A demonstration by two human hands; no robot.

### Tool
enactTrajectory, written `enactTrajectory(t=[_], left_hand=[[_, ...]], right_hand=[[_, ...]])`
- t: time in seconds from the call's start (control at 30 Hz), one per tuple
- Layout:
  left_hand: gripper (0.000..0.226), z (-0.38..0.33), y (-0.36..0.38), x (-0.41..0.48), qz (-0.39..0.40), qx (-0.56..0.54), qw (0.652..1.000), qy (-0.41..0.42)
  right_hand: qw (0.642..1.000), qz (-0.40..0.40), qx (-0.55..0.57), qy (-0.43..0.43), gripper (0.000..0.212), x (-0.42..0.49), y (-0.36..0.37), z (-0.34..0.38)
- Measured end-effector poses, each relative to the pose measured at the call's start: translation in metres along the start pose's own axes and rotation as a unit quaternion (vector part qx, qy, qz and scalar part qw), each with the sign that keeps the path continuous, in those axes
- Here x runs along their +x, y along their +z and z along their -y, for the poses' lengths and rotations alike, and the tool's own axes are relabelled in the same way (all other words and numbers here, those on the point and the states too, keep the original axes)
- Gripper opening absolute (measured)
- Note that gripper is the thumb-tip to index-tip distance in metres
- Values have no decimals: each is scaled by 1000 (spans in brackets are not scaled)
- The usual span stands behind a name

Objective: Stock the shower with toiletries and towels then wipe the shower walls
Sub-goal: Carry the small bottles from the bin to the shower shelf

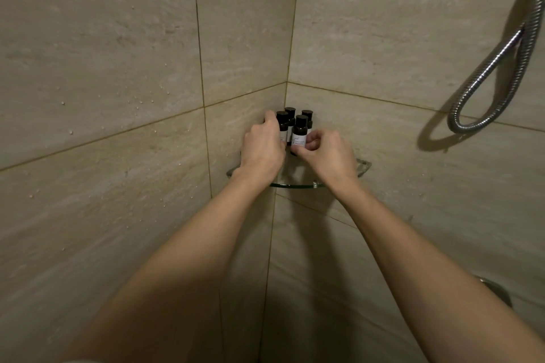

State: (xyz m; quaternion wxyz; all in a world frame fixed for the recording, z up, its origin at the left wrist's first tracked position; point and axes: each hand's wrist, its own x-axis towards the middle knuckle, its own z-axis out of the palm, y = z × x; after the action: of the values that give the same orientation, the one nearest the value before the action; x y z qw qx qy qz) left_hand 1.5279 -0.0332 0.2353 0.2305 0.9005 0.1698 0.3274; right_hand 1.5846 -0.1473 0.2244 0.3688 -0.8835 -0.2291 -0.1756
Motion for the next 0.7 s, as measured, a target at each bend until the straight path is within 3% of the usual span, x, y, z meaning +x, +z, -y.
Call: enactTrajectory(t=[0.43, 0.7], left_hand=[[34, -1, 2, -1, -11, 15, 1000, -5], [35, -3, -5, -8, 3, 42, 999, -8]], right_hand=[[999, -2, -47, 4, 26, 0, 1, 1], [1000, 16, 8, 14, 34, -2, -4, 2]])
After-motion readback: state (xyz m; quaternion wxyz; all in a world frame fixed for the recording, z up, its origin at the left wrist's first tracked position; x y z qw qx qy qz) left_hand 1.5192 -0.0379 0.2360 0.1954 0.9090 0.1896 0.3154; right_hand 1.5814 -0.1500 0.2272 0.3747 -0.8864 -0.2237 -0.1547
